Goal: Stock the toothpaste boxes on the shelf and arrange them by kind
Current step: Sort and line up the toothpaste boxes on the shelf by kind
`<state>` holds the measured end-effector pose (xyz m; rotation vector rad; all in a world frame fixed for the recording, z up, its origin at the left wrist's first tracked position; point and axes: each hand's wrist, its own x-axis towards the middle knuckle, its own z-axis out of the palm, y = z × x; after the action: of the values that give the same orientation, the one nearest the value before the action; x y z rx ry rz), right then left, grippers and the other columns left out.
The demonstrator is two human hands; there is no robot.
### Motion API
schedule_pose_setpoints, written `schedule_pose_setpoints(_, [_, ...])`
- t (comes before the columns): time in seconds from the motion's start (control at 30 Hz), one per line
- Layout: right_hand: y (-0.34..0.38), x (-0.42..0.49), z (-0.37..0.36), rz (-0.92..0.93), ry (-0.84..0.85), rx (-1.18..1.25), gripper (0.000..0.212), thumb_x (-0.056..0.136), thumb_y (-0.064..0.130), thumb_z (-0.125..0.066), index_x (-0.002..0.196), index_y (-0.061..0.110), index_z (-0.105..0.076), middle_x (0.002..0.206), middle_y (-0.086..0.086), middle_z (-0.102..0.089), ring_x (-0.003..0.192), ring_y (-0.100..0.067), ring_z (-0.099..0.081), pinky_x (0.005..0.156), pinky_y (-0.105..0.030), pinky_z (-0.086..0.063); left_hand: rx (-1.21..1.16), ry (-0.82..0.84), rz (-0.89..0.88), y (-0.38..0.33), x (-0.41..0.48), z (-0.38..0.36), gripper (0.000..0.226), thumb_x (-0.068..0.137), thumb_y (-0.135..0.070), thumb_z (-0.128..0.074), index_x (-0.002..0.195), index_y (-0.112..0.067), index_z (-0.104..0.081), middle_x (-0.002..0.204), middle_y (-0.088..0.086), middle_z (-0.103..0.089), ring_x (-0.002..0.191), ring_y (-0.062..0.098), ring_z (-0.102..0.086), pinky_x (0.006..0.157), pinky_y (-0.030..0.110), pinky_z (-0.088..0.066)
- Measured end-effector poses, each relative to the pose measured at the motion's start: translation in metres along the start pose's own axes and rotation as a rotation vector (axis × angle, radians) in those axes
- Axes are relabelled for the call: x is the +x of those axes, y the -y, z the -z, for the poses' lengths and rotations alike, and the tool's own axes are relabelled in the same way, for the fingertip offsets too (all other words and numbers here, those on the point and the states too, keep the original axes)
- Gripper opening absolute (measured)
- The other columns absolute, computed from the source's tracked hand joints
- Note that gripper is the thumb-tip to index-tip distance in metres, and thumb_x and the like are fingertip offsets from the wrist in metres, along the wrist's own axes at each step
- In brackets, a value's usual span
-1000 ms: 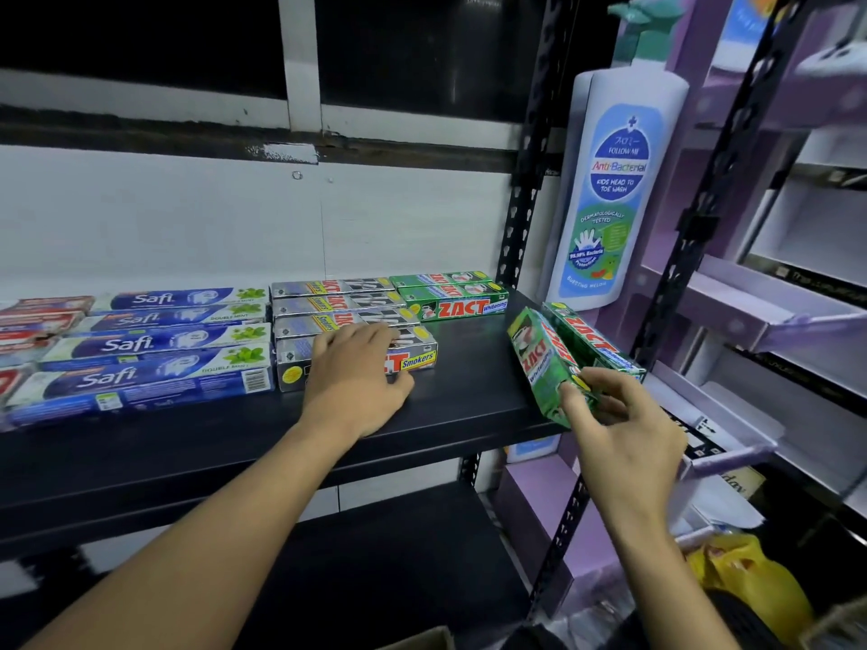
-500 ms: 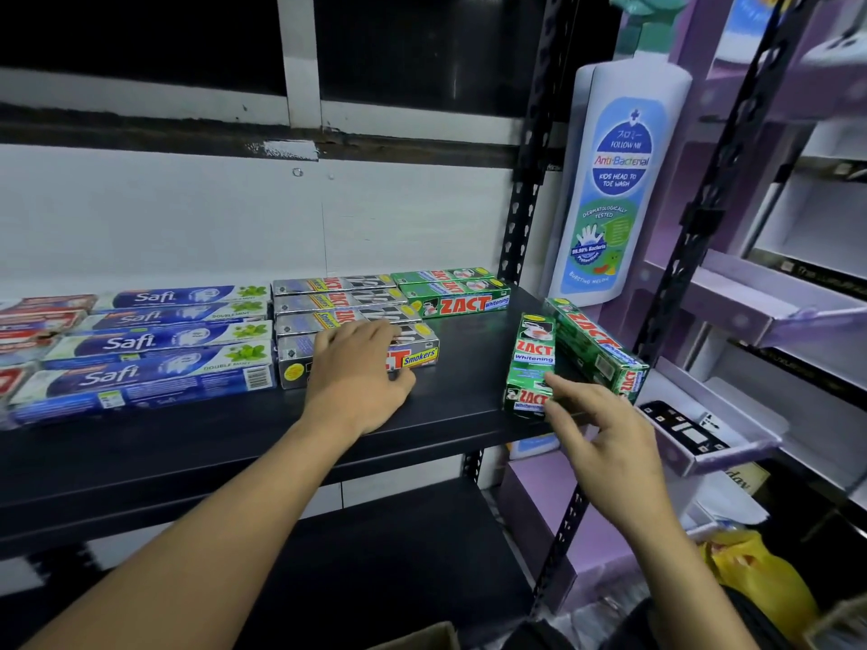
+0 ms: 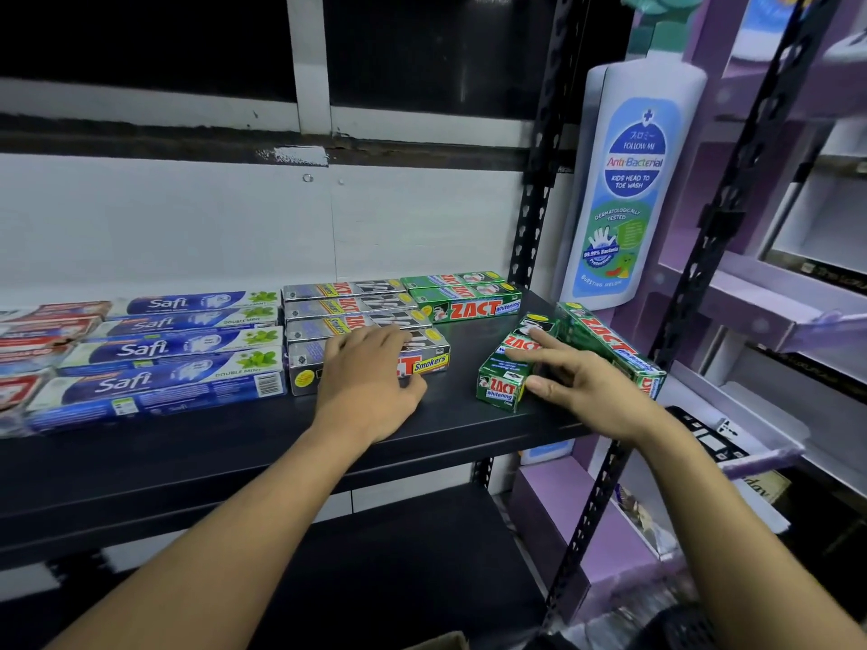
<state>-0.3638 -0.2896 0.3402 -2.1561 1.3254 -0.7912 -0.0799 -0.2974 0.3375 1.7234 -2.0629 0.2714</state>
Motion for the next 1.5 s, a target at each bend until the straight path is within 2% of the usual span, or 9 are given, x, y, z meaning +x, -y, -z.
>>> schedule_pose_setpoints(0.3, [-0.015, 0.055, 0.002, -0.069, -0.091, -0.022, 0.042, 0.093, 0.019, -0.066, 0.124, 0.046, -0.061, 0.16, 0.009, -0.026, 0.147, -0.01, -0.023, 0.121, -0.036, -0.022, -0.001, 0.011, -0.001, -0.001, 0.0, 0.001, 0.056, 0.092, -0.052, -0.047, 0.144, -0.032, -0.043, 0.148, -0.012, -0.045, 0.138, 0.014, -0.036, 0.117, 0.039, -0.017])
schedule_pose_setpoints(0.47, [-0.012, 0.083, -0.015, -0.154, -0.221, -0.211, 0.041, 0.094, 0.031, -0.063, 0.133, 0.044, -0.057, 0.161, -0.003, -0.026, 0.148, -0.03, -0.024, 0.121, -0.045, -0.02, -0.008, 0.007, -0.001, -0.001, -0.001, 0.001, 0.057, 0.093, -0.052, -0.047, 0.145, -0.032, -0.042, 0.15, -0.012, -0.043, 0.14, 0.013, -0.034, 0.118, 0.039, -0.017])
schedule_pose_setpoints(0.6, [-0.008, 0.106, -0.036, -0.183, -0.314, -0.402, 0.038, 0.097, 0.041, -0.056, 0.135, 0.043, -0.055, 0.157, -0.01, -0.032, 0.146, -0.045, -0.013, 0.12, -0.058, -0.008, -0.008, 0.008, -0.003, -0.001, 0.0, 0.001, 0.057, 0.093, -0.053, -0.046, 0.146, -0.032, -0.042, 0.151, -0.013, -0.042, 0.141, 0.013, -0.033, 0.118, 0.038, -0.015])
schedule_pose_setpoints(0.73, [0.005, 0.118, -0.048, -0.199, -0.333, -0.404, 0.036, 0.099, 0.04, -0.052, 0.134, 0.041, -0.057, 0.139, -0.003, -0.051, 0.139, -0.048, -0.02, 0.113, -0.066, -0.015, -0.01, 0.008, -0.003, 0.0, 0.0, 0.0, 0.057, 0.093, -0.053, -0.046, 0.146, -0.032, -0.042, 0.151, -0.014, -0.042, 0.141, 0.012, -0.033, 0.117, 0.037, -0.014])
schedule_pose_setpoints(0.8, [0.012, 0.121, -0.052, -0.203, -0.332, -0.43, 0.035, 0.1, 0.04, -0.05, 0.134, 0.041, -0.056, 0.137, -0.002, -0.052, 0.138, -0.047, -0.021, 0.112, -0.067, -0.015, -0.004, 0.011, 0.0, 0.0, 0.0, 0.001, 0.058, 0.093, -0.054, -0.046, 0.146, -0.032, -0.041, 0.151, -0.014, -0.041, 0.141, 0.012, -0.032, 0.118, 0.037, -0.014])
schedule_pose_setpoints(1.0, [0.008, 0.12, -0.054, -0.19, -0.416, -0.416, 0.05, 0.094, 0.043, -0.058, 0.143, 0.04, -0.047, 0.159, -0.002, -0.03, 0.146, -0.04, -0.015, 0.113, -0.067, -0.006, 0.002, 0.024, 0.003, -0.001, 0.0, 0.002, 0.059, 0.093, -0.055, -0.047, 0.147, -0.033, -0.039, 0.153, -0.014, -0.038, 0.143, 0.011, -0.03, 0.119, 0.037, -0.013])
schedule_pose_setpoints(1.13, [0.003, 0.12, -0.052, -0.318, -0.412, -0.389, 0.055, 0.093, 0.039, -0.058, 0.146, 0.035, -0.042, 0.163, -0.011, -0.012, 0.147, -0.046, -0.002, 0.116, -0.064, -0.003, 0.004, 0.028, -0.004, -0.001, -0.001, 0.002, 0.059, 0.094, -0.054, -0.045, 0.148, -0.033, -0.038, 0.155, -0.014, -0.036, 0.144, 0.011, -0.027, 0.12, 0.036, -0.011])
schedule_pose_setpoints(1.23, [0.0, 0.124, -0.056, -0.313, -0.375, -0.463, 0.045, 0.096, 0.041, -0.053, 0.14, 0.035, -0.047, 0.161, -0.014, -0.018, 0.145, -0.051, -0.003, 0.116, -0.064, -0.004, 0.008, 0.032, -0.004, -0.001, -0.001, 0.003, 0.059, 0.094, -0.054, -0.045, 0.149, -0.033, -0.037, 0.156, -0.015, -0.035, 0.145, 0.011, -0.027, 0.12, 0.036, -0.01])
schedule_pose_setpoints(1.5, [-0.002, 0.125, -0.057, -0.29, -0.388, -0.562, 0.044, 0.096, 0.048, -0.052, 0.14, 0.038, -0.047, 0.151, -0.007, -0.039, 0.14, -0.054, -0.015, 0.116, -0.065, -0.011, 0.027, 0.041, 0.001, -0.003, -0.001, 0.002, 0.06, 0.094, -0.055, -0.045, 0.149, -0.033, -0.036, 0.157, -0.015, -0.033, 0.145, 0.011, -0.025, 0.119, 0.037, -0.009])
